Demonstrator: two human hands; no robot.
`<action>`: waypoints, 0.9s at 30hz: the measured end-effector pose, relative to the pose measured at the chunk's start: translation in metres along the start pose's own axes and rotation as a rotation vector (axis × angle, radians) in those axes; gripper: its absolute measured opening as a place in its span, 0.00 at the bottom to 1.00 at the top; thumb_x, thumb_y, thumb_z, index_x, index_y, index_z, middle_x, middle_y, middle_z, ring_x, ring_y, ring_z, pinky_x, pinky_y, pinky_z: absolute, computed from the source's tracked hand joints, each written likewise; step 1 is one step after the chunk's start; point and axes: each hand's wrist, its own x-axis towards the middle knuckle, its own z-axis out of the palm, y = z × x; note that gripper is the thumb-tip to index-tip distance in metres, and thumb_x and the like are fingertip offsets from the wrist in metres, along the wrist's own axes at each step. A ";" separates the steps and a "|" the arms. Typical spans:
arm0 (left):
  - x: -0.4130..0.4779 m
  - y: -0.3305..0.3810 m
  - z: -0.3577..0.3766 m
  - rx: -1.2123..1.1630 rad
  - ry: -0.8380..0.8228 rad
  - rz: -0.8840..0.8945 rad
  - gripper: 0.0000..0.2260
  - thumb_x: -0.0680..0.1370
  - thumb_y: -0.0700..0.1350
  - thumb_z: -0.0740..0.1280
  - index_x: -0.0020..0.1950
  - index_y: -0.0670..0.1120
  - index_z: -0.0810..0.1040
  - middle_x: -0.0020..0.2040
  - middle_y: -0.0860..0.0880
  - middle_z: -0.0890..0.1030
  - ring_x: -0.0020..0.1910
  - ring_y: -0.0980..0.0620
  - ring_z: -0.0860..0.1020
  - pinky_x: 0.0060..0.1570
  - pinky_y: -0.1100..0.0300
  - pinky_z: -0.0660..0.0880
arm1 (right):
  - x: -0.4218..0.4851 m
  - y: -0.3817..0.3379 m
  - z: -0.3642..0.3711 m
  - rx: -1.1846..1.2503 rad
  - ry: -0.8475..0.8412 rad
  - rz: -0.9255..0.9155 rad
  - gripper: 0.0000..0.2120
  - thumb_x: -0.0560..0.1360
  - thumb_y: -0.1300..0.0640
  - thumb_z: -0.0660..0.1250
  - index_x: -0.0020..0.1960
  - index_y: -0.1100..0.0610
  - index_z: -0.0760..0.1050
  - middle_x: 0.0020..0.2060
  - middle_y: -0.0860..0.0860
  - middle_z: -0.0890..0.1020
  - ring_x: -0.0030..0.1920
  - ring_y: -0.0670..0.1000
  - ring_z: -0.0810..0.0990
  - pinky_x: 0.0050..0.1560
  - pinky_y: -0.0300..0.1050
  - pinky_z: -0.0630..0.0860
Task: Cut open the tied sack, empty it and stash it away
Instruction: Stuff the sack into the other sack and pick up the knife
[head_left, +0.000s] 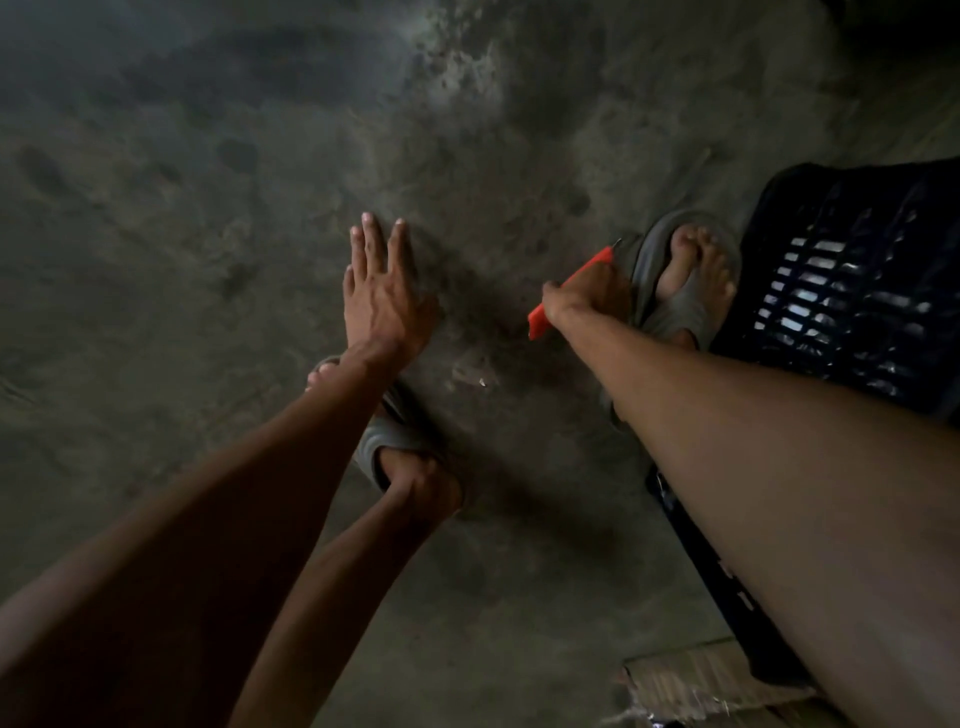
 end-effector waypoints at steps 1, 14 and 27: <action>0.000 0.002 0.002 -0.008 0.001 -0.005 0.40 0.78 0.51 0.69 0.85 0.47 0.50 0.85 0.41 0.44 0.84 0.41 0.44 0.81 0.47 0.53 | 0.000 0.000 0.000 -0.009 0.023 -0.015 0.27 0.73 0.50 0.72 0.69 0.60 0.73 0.65 0.56 0.79 0.66 0.55 0.77 0.60 0.45 0.75; -0.055 0.010 -0.042 0.001 0.026 0.009 0.40 0.79 0.51 0.69 0.84 0.47 0.51 0.84 0.41 0.45 0.84 0.41 0.45 0.80 0.48 0.54 | -0.056 0.004 -0.059 -0.189 -0.007 -0.204 0.24 0.73 0.58 0.72 0.67 0.61 0.70 0.67 0.55 0.76 0.66 0.58 0.76 0.58 0.44 0.73; -0.310 0.054 -0.339 -0.092 0.145 0.038 0.41 0.78 0.51 0.70 0.84 0.46 0.51 0.84 0.40 0.47 0.84 0.41 0.46 0.80 0.49 0.54 | -0.351 -0.015 -0.340 -0.176 0.185 -0.465 0.17 0.66 0.50 0.71 0.52 0.56 0.77 0.47 0.58 0.84 0.49 0.61 0.85 0.46 0.51 0.81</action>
